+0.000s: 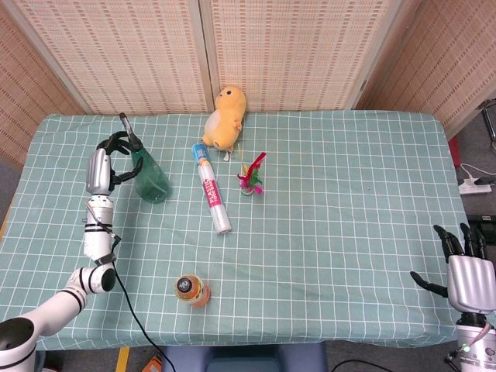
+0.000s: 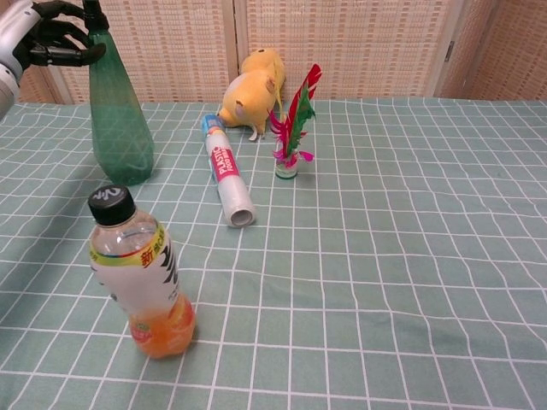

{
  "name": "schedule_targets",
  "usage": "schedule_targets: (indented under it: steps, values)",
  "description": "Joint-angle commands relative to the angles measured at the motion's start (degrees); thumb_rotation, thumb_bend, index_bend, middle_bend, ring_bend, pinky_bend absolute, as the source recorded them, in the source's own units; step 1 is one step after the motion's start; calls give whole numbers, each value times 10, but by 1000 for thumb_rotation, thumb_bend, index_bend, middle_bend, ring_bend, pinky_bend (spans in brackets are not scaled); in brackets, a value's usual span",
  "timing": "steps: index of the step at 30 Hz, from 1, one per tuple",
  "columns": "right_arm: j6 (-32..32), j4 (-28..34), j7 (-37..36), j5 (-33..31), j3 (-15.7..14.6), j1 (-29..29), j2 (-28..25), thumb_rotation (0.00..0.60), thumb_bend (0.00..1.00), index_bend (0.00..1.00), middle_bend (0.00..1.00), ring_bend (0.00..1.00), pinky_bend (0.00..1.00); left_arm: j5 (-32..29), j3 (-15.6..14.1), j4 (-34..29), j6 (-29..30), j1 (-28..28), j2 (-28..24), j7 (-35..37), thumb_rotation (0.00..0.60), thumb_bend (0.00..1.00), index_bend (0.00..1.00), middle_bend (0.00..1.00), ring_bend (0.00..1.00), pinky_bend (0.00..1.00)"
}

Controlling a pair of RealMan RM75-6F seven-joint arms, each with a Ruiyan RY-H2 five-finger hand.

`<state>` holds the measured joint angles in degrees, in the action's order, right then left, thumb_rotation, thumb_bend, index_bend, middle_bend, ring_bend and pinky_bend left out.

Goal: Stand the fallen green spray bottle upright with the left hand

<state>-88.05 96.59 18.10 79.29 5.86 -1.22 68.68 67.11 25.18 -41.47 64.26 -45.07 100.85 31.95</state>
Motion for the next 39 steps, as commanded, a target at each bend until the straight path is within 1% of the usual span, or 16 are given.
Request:
schedule_targets:
  steps: [1,3,5,8,20,28,32,36,39]
  values:
    - [0,0,-1,1,0,0,0,600,0,144,250,10,0,3,-3,-5,1,3,-4,4,600,310,146,440,395,172]
    - [-1,-2,-4,3,0,0,0,600,0,144,250,10,0,6,-6,-9,2,7,-8,6,600,293,79,407,382,165]
    - [-1,-2,-5,4,-1,-1,0,600,0,144,250,10,0,9,-8,-13,4,9,-12,6,600,283,36,391,373,162]
    - [-1,-4,-7,6,-1,-1,1,600,0,144,250,10,0,13,-10,-23,8,13,-20,6,600,273,7,380,366,159]
    - [-3,-11,-21,15,-3,0,1,600,0,144,252,16,0,22,-18,-75,25,36,-57,-9,600,255,0,351,346,159]
    - [-5,-17,-38,24,-6,0,0,600,0,145,253,18,0,17,-22,-111,30,56,-84,-34,600,246,0,330,333,161]
    - [-5,-21,-48,29,-7,0,-1,600,0,146,258,18,0,1,-21,-114,21,64,-90,-58,600,246,0,326,333,171]
    - [-5,-25,-63,36,-9,0,-3,600,0,146,258,18,0,-24,-18,-94,5,73,-95,-84,600,246,0,319,333,172]
    - [-4,-28,-74,43,-11,-1,-4,600,0,146,258,19,0,-27,-17,-86,7,83,-107,-85,600,245,0,317,333,172]
